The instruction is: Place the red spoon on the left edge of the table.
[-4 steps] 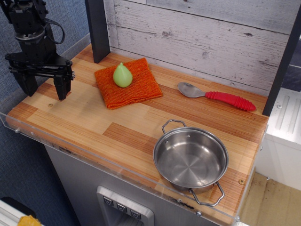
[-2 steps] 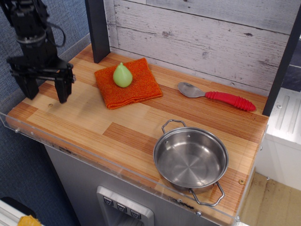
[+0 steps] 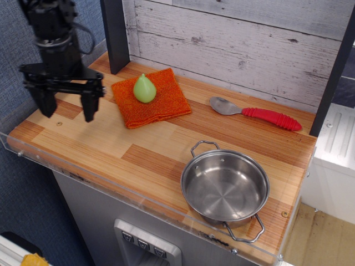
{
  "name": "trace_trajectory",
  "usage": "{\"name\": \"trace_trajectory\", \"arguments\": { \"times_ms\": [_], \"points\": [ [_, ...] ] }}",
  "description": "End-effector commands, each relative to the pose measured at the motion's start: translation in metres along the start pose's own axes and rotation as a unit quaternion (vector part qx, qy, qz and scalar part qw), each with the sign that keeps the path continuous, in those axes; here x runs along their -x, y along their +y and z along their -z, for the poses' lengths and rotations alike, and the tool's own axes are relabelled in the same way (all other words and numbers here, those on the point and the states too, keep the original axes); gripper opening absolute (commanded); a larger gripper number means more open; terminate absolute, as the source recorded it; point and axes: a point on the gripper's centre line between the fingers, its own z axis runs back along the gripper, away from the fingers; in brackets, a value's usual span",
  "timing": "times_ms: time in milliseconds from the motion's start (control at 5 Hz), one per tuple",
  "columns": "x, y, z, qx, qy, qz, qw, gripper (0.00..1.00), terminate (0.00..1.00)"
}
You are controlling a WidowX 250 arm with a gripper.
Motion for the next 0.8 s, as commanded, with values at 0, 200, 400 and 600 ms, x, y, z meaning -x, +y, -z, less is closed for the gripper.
{"name": "trace_trajectory", "arguments": {
  "times_ms": [0, 200, 400, 600],
  "points": [
    [-0.008, -0.080, -0.027, 0.009, -0.047, -0.163, 0.9855, 1.00, 0.00],
    [-0.015, -0.121, -0.032, 0.019, -0.063, -0.232, 0.9706, 1.00, 0.00],
    [-0.027, -0.158, -0.036, 0.054, -0.038, -0.290, 0.9549, 1.00, 0.00],
    [-0.034, -0.184, -0.036, 0.060, -0.030, -0.360, 0.9304, 1.00, 0.00]
  ]
}}
